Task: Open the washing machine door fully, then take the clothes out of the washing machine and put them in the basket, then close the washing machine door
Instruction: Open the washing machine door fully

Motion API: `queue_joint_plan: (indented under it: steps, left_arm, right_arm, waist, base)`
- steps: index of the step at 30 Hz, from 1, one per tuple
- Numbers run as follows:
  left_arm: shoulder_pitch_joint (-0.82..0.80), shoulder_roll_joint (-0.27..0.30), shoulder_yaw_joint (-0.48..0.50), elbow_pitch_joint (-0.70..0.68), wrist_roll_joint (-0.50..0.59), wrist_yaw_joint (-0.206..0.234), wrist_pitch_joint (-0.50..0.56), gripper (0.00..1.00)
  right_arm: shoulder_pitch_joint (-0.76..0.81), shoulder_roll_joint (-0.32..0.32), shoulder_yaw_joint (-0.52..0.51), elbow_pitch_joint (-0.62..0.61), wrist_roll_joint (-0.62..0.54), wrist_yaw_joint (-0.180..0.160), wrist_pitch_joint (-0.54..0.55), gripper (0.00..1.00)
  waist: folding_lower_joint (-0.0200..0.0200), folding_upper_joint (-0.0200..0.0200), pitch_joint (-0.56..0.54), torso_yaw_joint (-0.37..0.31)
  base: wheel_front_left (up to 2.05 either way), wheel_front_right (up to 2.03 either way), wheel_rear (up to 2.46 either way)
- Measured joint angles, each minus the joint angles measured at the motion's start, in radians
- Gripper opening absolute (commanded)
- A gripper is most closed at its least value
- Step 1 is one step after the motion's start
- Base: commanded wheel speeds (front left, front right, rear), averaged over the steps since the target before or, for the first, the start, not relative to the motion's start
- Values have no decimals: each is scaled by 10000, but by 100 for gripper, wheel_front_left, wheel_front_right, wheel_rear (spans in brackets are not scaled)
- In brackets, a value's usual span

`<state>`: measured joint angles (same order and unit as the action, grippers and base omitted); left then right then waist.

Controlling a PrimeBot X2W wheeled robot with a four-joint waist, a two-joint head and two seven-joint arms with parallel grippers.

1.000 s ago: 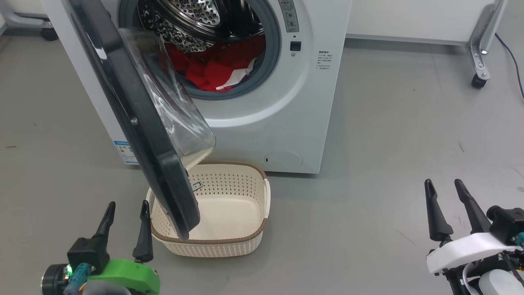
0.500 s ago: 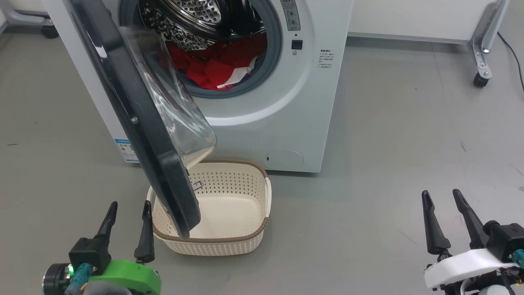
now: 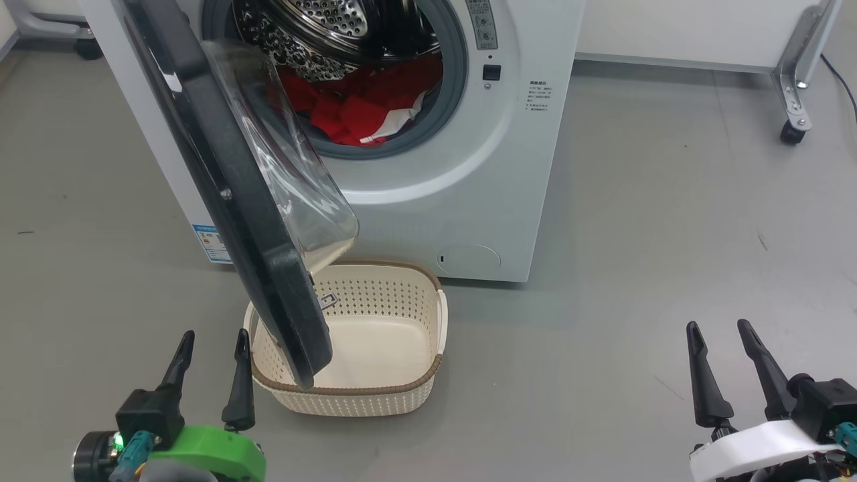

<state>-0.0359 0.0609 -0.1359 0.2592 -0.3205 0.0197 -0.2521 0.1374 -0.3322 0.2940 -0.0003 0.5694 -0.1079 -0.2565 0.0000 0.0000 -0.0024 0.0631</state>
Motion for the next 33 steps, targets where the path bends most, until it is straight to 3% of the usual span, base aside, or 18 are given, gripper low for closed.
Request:
queue_joint_plan:
  steps: [27,28,29,33]
  left_arm:
    - [14,-92,67,48,73,-222,0,100]
    - [15,-94,61,48,73,-259,0,36]
    - [15,-100,59,38,73,-265,0,0]
    - [15,-105,130,-290,73,-351,0,0]
  right_arm:
    - [390,364,-355,-100,-370,291,0,100]
    - [392,380,-366,-100,-372,311,0,100]
    - [393,395,-378,-100,-374,362,0,100]
    - [403,451,-407,-96,-476,387,0,100]
  waist:
    - [0,0,-41,79]
    - [0,0,-42,82]
    - [0,0,-42,86]
    - [0,0,-49,98]
  base:
    - [0,0,0]
    - [0,0,0]
    - [0,0,0]
    - [0,0,0]
